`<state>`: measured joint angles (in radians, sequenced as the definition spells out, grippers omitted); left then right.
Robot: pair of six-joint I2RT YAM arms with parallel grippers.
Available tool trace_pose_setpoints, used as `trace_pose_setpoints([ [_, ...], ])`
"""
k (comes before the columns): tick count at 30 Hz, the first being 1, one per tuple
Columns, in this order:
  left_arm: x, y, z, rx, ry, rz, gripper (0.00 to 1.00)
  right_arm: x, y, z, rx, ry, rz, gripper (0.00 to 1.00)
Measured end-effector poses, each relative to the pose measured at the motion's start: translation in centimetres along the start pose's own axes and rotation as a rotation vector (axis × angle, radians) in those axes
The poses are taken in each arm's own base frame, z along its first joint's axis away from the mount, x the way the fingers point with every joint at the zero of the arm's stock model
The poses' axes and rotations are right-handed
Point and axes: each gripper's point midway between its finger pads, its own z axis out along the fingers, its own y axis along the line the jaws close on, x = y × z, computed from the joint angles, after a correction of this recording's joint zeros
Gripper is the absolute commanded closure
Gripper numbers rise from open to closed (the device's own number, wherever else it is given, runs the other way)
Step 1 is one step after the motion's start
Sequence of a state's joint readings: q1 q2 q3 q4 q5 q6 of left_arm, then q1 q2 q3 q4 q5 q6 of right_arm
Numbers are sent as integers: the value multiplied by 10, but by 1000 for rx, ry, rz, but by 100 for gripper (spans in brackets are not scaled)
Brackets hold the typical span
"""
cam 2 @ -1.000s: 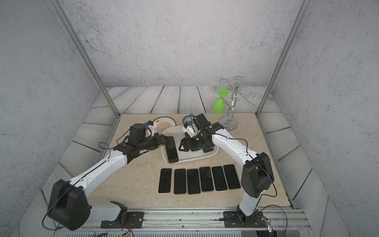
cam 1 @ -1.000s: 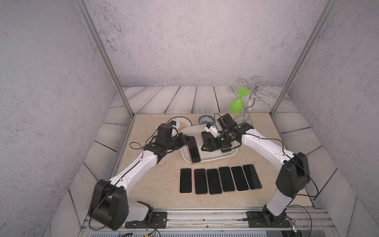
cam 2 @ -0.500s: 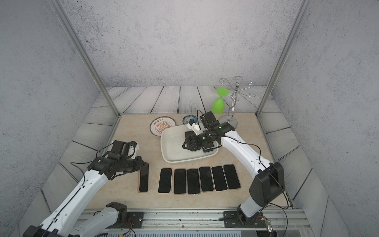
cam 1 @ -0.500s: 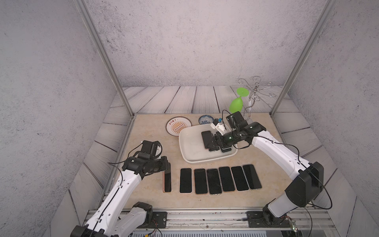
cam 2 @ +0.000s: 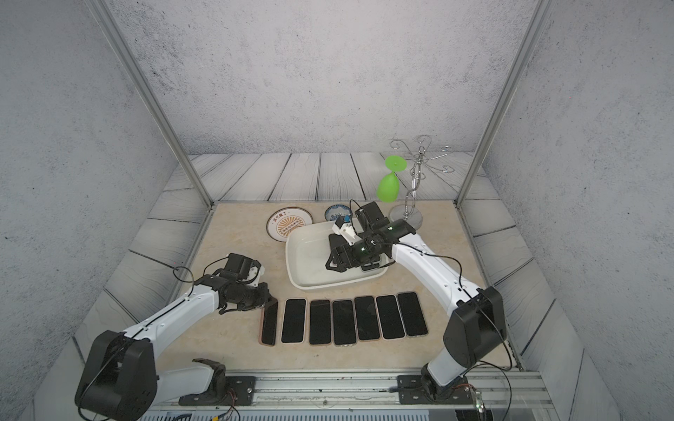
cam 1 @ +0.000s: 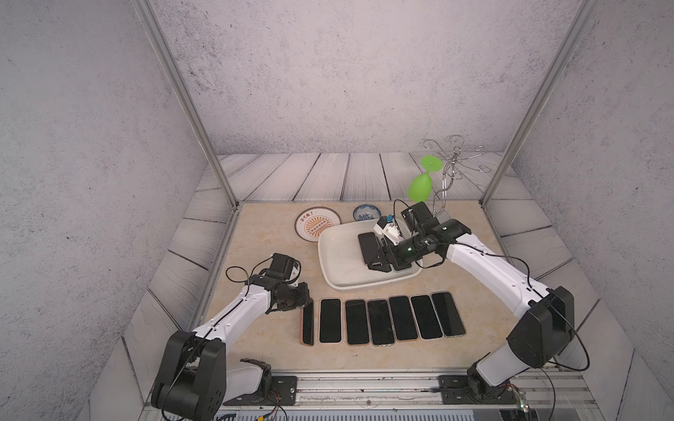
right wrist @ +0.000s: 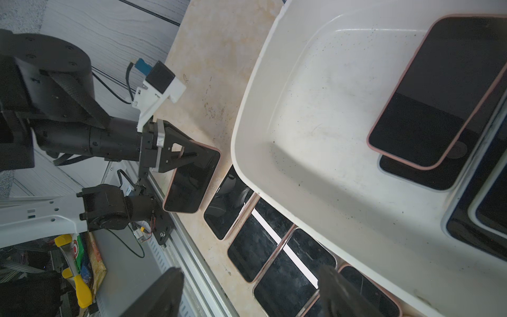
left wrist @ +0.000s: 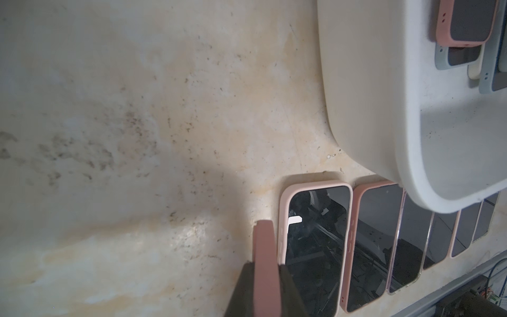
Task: Take the phone out of the storage box
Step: Place the phone at the center of the board.
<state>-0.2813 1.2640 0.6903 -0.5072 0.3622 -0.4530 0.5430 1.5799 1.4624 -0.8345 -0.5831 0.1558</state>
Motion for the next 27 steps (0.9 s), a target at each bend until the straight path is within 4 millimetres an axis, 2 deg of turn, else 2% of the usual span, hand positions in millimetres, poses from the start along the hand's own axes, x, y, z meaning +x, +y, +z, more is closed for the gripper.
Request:
trace_pose_setpoints([
  [4, -7, -3, 8, 24, -17, 5, 100, 1, -2, 3, 1, 7, 1, 17],
  [10, -8, -7, 21, 69, -7, -9, 100, 8, -10, 14, 5, 43, 24, 17],
  [15, -6, -6, 30, 95, -1, -37, 100, 10, -13, 16, 8, 53, 25, 17],
  [16, -6, -7, 31, 103, -4, -41, 91, 10, -13, 16, 11, 53, 24, 17],
  [18, -6, -8, 32, 114, -7, -51, 67, 11, -14, 17, 18, 54, 24, 17],
  [19, -5, -7, 33, 115, -10, -61, 59, 11, -16, 18, 22, 56, 26, 17],
  [23, 9, 5, 41, 80, 25, -116, 41, 13, -24, 24, 46, 73, 38, 17],
  [25, 6, 4, 40, 80, 11, -128, 33, 13, -30, 28, 65, 85, 46, 16],
  [27, 3, 5, 39, 72, 1, -135, 30, 12, -38, 32, 94, 95, 52, 16],
])
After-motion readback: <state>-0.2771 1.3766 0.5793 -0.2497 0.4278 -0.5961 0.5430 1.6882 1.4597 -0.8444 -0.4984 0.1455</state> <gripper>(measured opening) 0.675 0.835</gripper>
